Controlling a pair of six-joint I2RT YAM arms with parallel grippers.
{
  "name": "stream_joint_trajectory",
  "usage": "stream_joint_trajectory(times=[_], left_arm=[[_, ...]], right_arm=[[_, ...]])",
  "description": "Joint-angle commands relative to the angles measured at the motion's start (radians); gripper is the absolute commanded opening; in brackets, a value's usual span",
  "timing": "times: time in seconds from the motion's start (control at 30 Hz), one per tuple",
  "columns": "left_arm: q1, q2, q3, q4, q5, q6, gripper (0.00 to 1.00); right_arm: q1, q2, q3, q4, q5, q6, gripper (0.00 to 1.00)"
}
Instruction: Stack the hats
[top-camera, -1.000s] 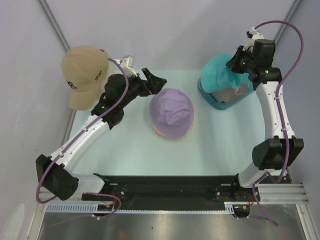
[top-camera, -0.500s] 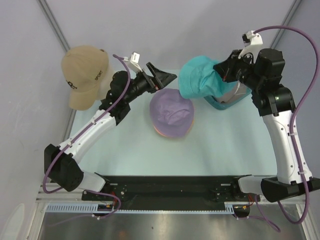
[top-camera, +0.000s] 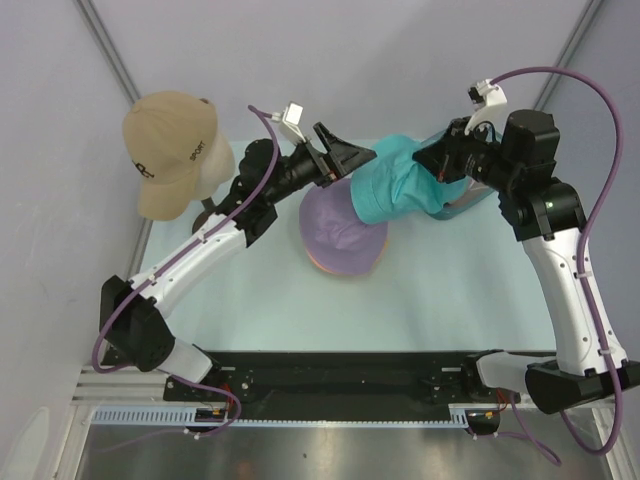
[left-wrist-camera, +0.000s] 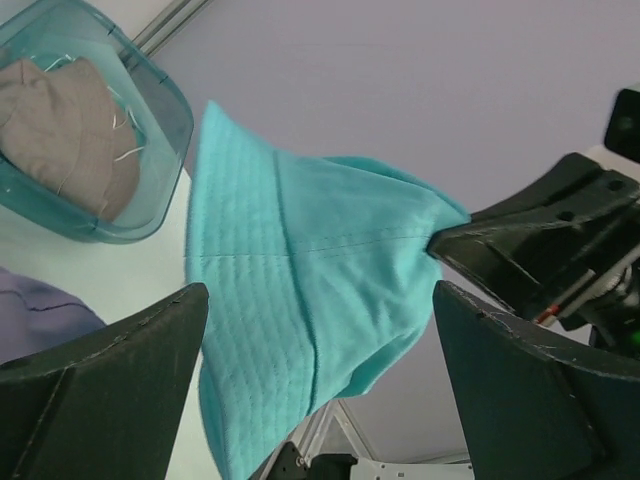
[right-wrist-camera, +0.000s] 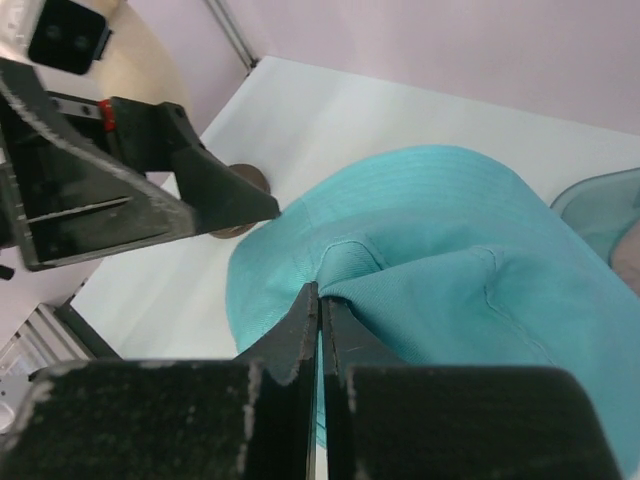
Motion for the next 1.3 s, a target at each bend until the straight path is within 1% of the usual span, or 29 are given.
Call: stream_joint_trajectory(times=[0.0, 0.2, 0.3, 0.4, 0.5, 0.53, 0.6, 0.63, 0.73, 0.9, 1.03, 1.1, 1.27], left_arm=[[-0.007, -0.006, 0.048, -0.034, -0.019, 0.015, 0.99], [-0.018, -0.012, 0.059, -0.101, -0.075, 0.047, 0.99], [-0.018, 0.008, 0.057, -0.062, -0.034, 0.012, 0.99], [-0.023, 0.024, 0.051, 0.01, 0.013, -0.033, 0.94], [-0.027, 0.028, 0.045, 0.043, 0.03, -0.042, 0.66], [-0.027, 0.023, 0.036, 0.038, 0.029, -0.043, 0.48], [-0.027, 0.012, 0.01, 0.038, 0.023, -0.043, 0.31], [-0.027, -0.001, -0.003, 0.035, 0.02, -0.043, 0.18], [-0.026, -0.038, -0.055, 0.02, 0.006, -0.042, 0.0], [-0.023, -0.118, -0.179, -0.026, -0.048, -0.039, 0.0], [-0.035, -0.146, -0.224, -0.023, -0.078, -0.034, 0.0], [-0.038, -0.163, -0.236, -0.032, -0.092, 0.002, 0.0], [-0.023, -0.218, -0.259, -0.129, -0.235, 0.137, 0.0]], right_arm=[[0.013, -0.06, 0.012, 0.021, -0.045, -0.013, 0.0], [0.022, -0.065, 0.014, 0.018, -0.05, -0.003, 0.0], [0.028, -0.061, 0.011, 0.018, -0.048, -0.003, 0.0], [0.034, -0.055, 0.003, 0.018, -0.048, -0.003, 0.0], [0.041, -0.054, -0.003, 0.014, -0.039, 0.003, 0.0], [0.041, -0.054, -0.003, 0.011, -0.028, 0.003, 0.0], [0.045, -0.058, -0.01, 0.008, -0.019, 0.001, 0.0], [0.045, -0.057, -0.015, 0.008, -0.016, 0.001, 0.0], [0.048, -0.052, -0.04, 0.011, -0.014, 0.009, 0.0], [0.08, -0.037, -0.052, 0.034, 0.027, 0.023, 0.0], [0.09, -0.023, -0.047, 0.057, 0.073, 0.038, 0.0], [0.096, -0.009, -0.049, 0.067, 0.069, 0.043, 0.0], [0.143, 0.061, -0.05, 0.1, 0.092, 0.035, 0.0]])
